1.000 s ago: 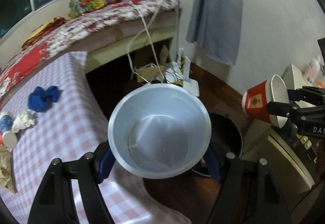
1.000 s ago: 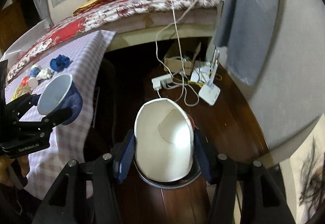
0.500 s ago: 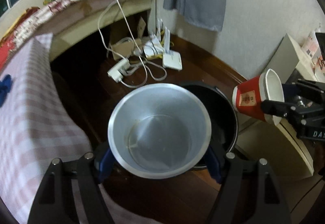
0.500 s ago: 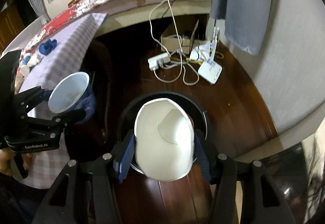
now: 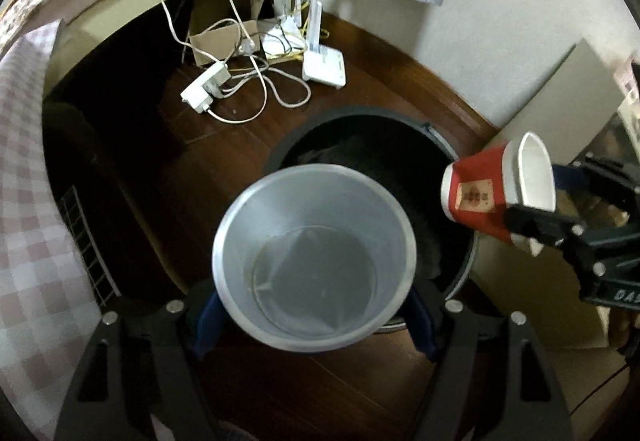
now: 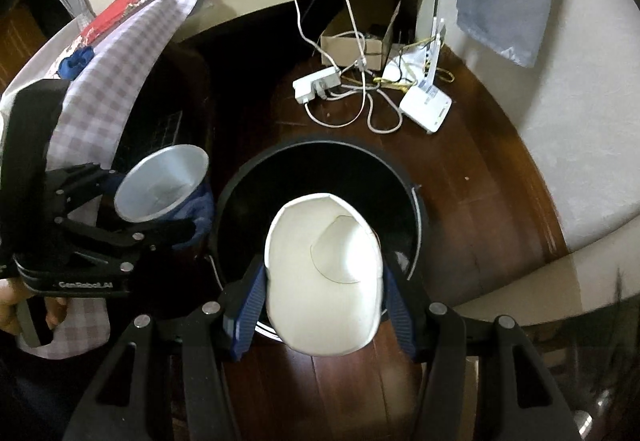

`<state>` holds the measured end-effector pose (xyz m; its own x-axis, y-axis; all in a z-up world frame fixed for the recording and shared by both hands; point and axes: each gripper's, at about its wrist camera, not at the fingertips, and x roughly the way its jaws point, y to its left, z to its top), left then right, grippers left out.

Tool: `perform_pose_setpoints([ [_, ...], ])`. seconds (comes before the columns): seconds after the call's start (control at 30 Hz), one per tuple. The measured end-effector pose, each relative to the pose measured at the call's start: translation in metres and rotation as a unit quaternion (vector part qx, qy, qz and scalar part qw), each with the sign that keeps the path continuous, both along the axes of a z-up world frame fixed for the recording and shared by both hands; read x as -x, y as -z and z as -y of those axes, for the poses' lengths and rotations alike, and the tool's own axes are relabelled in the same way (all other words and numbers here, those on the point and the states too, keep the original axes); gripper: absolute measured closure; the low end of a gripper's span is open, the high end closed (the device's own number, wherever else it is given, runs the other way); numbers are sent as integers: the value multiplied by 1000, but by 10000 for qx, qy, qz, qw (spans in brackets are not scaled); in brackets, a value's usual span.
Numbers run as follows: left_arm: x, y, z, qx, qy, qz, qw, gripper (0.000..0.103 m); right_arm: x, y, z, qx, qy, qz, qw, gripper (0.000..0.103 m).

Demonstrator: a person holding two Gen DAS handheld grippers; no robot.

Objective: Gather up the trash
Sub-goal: 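Open both tools to drop the bowl and cup into the bin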

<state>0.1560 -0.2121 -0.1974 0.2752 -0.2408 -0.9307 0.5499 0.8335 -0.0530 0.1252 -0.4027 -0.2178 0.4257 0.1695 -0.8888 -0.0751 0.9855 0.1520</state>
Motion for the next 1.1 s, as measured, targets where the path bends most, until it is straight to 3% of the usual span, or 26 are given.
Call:
perform_pose_setpoints([
  [0.4, -8, 26, 10, -198, 46, -217, 9996, 27, -8, 22, -12, 137, -410, -260, 9987, 44],
  [0.53, -10, 30, 11, 3, 62, -288, 9996, 26, -12, 30, -16, 144, -609, -281, 9976, 43],
  [0.6, -15, 36, 15, 120, 84, -407, 9991, 19, -10, 40, -27, 458, -916, -156, 9946, 23],
  [0.67, -17, 41, 19, -123, 71, -395, 9991, 17, -8, 54, -32, 826, -1116, -313, 9898, 16],
  [0.97, -14, 31, 8, -60, -107, -287, 9995, 14, 13, 37, -11, 554, -607, -105, 9966, 16],
  [1.1, -10, 16, 1, -50, -154, -27, 9999, 14, 17, 23, -3, 394, -223, 11, 9990, 16],
])
